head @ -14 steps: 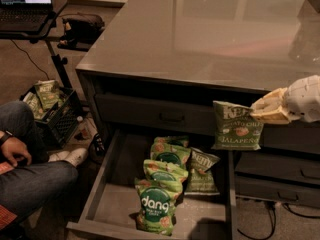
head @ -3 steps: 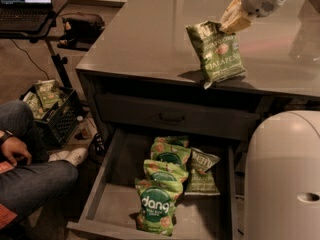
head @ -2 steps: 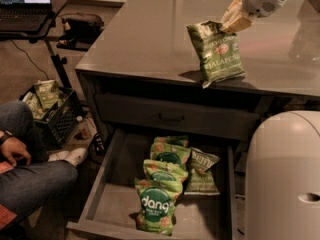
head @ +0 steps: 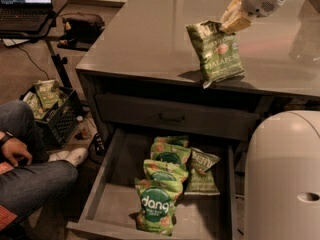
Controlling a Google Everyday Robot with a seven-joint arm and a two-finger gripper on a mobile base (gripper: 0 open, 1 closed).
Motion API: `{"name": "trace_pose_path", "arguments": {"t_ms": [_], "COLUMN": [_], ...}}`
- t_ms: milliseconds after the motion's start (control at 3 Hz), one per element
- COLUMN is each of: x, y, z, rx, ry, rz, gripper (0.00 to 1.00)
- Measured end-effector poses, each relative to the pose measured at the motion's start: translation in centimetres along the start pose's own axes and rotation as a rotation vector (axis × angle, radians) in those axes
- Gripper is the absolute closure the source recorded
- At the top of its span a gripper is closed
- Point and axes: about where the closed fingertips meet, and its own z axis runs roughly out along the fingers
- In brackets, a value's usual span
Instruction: Pick green jalapeno chip bag from middle drawer and place on counter
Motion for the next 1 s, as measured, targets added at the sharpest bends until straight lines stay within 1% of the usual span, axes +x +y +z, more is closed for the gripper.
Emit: {"name": "trace_pose_path", "arguments": {"t_ms": [333, 667, 1000], "x": [0.0, 0.0, 0.0], "y": [0.0, -0.01, -0.01], "z": [0.0, 0.01, 0.01], "rx": [0.0, 0.0, 0.0], "ry": [0.0, 0.0, 0.0], "rz": [0.0, 0.0, 0.0], "gripper": [0.13, 0.0, 0.0]}}
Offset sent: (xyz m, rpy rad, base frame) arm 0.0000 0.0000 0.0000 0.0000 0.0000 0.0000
